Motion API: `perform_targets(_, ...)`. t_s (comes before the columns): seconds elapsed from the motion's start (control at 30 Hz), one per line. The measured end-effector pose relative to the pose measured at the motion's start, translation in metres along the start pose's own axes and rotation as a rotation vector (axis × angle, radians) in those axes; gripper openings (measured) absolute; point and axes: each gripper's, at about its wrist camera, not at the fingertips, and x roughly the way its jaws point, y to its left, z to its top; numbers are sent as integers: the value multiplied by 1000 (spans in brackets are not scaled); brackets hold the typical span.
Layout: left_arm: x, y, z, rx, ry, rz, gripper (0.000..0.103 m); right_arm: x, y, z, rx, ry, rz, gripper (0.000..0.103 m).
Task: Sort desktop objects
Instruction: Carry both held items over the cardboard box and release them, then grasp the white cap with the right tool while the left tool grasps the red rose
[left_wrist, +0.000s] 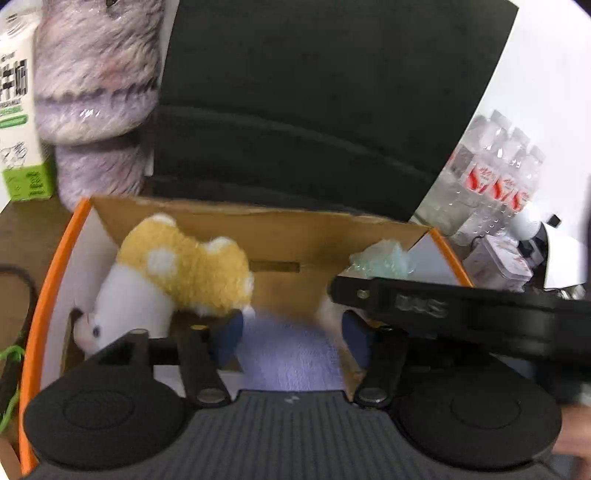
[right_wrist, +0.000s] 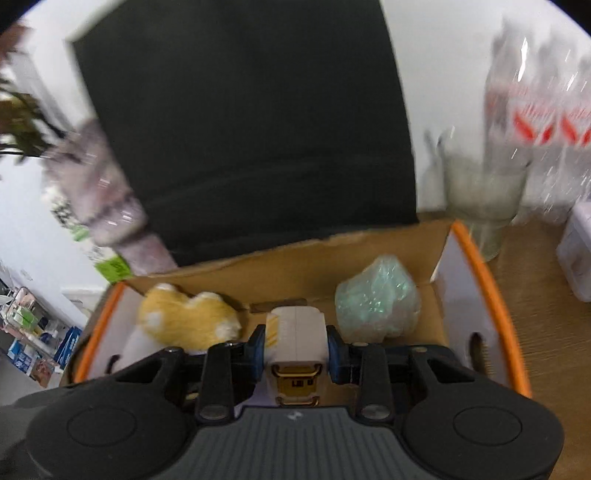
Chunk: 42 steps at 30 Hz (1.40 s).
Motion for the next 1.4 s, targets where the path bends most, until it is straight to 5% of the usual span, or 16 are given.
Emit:
perform_targets(0.07,-11,5,3,35,-15,-20,81,7,-4,2,11,-5,-8,35)
perform_targets(0.23,-68,17,4,92,-49,69,83,-26,-1,4,-18,-78,23,54)
perform_targets(0.37,-129,19,-12,48,-87,155,90,-75,15,-10,-109,-144,-37,74)
perform_targets(0.5,-186,6,-66,24,-210,241,101,-133,26,-54,-178,-214,-50,77)
perform_targets(0.7,-248,-20,-193,-82,-295,55,103,-212,32,-163,-216,-255,-8,90)
perform_targets(0.97,-248,-48,-319,72,-229,118,103,-256,2,-306,-190,-194,-12,90)
perform_targets(1.13,-246,-44,-336,120,-248,184,103,-265,-12,-349,-153,-220,-14,90)
perform_targets(1.4,-237,-42,-338,115,-190,204,103,-256,-16,-361,-124,-209,4,90)
